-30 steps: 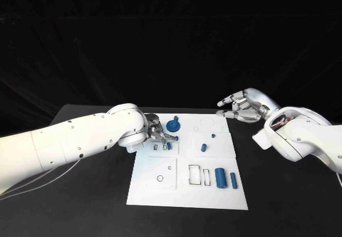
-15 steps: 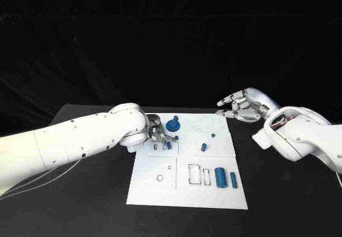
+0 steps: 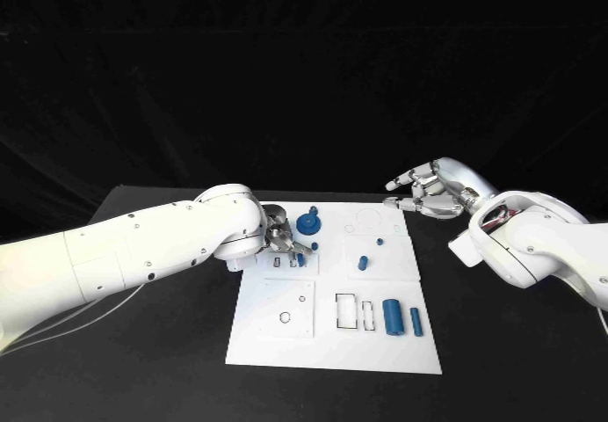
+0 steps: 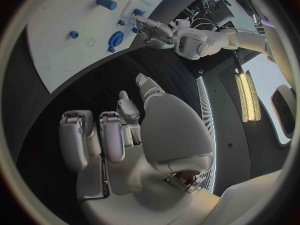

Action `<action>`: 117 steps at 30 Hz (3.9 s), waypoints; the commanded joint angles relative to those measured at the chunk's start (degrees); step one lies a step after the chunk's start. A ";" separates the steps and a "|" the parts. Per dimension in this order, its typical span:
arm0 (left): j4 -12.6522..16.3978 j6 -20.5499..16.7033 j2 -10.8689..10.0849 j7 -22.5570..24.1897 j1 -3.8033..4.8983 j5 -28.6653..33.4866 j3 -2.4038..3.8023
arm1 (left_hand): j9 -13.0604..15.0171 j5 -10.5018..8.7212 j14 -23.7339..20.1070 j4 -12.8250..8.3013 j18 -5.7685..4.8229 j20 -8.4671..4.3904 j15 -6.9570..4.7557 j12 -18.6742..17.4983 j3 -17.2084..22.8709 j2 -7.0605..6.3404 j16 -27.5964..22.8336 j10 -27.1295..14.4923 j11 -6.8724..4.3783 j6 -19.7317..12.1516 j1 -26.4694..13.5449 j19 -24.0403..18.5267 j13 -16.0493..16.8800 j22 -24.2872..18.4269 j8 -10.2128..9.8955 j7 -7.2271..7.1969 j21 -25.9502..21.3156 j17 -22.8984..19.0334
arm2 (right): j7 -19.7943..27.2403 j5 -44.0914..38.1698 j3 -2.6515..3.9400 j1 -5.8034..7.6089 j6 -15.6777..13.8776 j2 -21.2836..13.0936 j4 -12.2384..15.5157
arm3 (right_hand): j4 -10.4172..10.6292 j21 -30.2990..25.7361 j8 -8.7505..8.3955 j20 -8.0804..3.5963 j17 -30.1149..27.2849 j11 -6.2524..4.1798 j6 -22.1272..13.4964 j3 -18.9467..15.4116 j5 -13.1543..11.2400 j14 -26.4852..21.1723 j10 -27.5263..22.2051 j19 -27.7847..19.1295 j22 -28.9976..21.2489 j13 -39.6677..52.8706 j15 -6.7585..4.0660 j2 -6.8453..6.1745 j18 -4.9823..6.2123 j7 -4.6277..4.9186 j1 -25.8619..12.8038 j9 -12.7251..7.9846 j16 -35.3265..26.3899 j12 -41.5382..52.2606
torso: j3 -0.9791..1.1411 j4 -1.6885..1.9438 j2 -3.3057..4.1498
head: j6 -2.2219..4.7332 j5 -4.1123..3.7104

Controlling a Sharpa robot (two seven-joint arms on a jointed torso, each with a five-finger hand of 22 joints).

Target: Assemble the parts on the task board

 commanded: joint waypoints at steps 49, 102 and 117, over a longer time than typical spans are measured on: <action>0.26 2.63 0.01 1.03 0.05 3.05 0.03 | 4.42 0.28 6.03 -2.03 -0.68 0.29 0.10 -6.58 41.03 -9.43 0.13 -2.66 0.32 -1.40 9.66 -0.42 -4.89 4.08 -4.58 0.59 0.03 15.04 | -0.01 -0.39 -0.05 -0.45 1.86 0.49 -0.42 | 0.02 -0.25 0.32 -0.40 8.24 -0.09 0.43 -0.23 0.46 4.24 0.72 2.78 11.95 0.56 -0.35 0.13 0.89 -0.14 -0.40 -0.09 -0.20 0.46 | -0.03 0.02 0.02 | -0.30 -0.01; 3.83 -4.67 -2.91 0.53 -1.34 -2.14 -0.07 | 8.38 0.00 6.05 -11.80 -1.05 0.01 -0.26 -5.86 50.85 -12.81 0.18 -0.82 -0.09 -0.74 4.72 0.71 -4.06 5.97 -3.30 0.37 0.80 15.09 | 0.11 0.00 -0.07 -0.92 2.00 0.34 -0.53 | 0.68 -0.40 0.47 -0.48 8.15 -0.12 0.50 -0.73 0.83 4.23 0.80 2.70 11.88 0.49 -0.40 0.34 0.93 -0.19 -1.27 -0.17 -0.29 0.49 | -0.04 0.02 0.04 | -0.66 0.53; 3.55 -2.95 -2.63 -0.38 -1.85 -4.45 -0.09 | 8.47 -0.03 6.05 -11.92 -1.08 0.02 -0.26 -5.75 50.88 -12.89 0.18 -0.73 -0.09 -0.74 4.62 0.78 -3.95 6.09 -3.25 0.37 0.85 15.09 | 0.39 0.03 -0.07 -1.17 2.00 0.51 -0.45 | 0.75 -0.53 0.48 -0.49 8.08 -0.13 0.51 -0.77 0.89 4.22 0.14 2.61 11.79 -0.36 -0.41 0.38 0.96 -0.20 -1.33 -0.18 -0.33 -0.23 | -0.03 -0.02 -0.02 | -0.74 0.67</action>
